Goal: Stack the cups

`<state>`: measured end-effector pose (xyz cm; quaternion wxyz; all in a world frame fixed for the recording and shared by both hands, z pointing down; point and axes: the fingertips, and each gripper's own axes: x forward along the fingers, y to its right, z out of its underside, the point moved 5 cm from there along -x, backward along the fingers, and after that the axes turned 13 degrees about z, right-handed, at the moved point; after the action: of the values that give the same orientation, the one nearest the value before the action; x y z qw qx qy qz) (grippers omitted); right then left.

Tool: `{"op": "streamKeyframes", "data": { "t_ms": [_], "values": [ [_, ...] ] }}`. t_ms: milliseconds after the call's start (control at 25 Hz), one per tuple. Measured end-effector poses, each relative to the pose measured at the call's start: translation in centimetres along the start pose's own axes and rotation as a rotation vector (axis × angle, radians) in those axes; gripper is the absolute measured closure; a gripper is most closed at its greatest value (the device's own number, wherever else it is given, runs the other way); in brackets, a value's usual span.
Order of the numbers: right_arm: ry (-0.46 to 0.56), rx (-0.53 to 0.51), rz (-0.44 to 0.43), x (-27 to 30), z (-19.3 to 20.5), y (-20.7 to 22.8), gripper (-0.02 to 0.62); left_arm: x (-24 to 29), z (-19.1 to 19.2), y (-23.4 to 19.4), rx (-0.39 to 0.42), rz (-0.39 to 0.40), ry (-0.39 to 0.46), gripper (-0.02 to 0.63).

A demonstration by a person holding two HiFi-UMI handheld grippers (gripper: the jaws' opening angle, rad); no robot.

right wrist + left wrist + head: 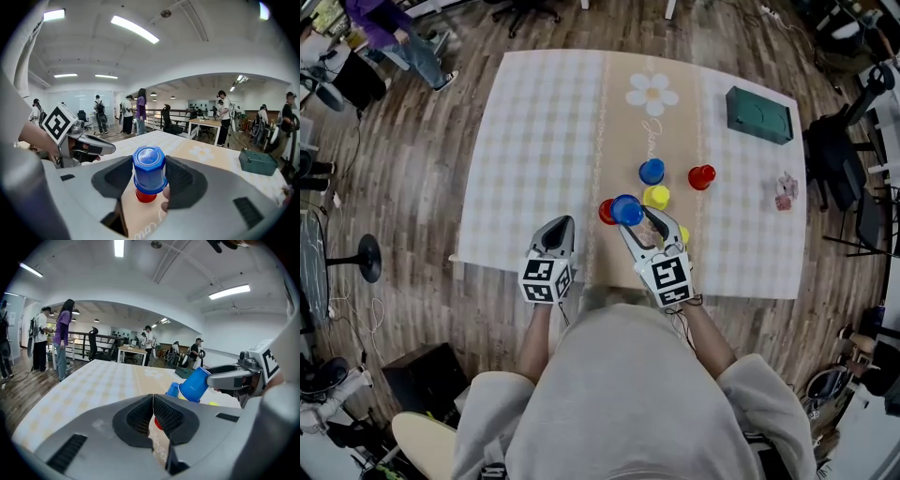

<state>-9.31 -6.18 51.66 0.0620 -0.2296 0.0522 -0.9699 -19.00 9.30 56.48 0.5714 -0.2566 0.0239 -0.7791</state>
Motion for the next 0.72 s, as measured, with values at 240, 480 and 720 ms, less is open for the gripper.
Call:
{"op": "streamKeyframes", "data": {
  "t_ms": [240, 480, 720],
  "values": [
    [-0.030, 0.010, -0.025, -2.2, 2.7, -1.7, 0.376, -0.8, 1.0, 1.2, 0.011, -0.003, -0.001, 0.592],
    [-0.123, 0.006, -0.058, -1.2, 6.4, -2.8, 0.376, -1.2, 1.5, 1.4, 0.000, -0.014, -0.005, 0.592],
    [-0.215, -0.005, -0.082, 0.4, 9.9, -4.2, 0.376, -2.5, 2.1, 0.9, -0.013, -0.036, -0.008, 0.592]
  ]
}}
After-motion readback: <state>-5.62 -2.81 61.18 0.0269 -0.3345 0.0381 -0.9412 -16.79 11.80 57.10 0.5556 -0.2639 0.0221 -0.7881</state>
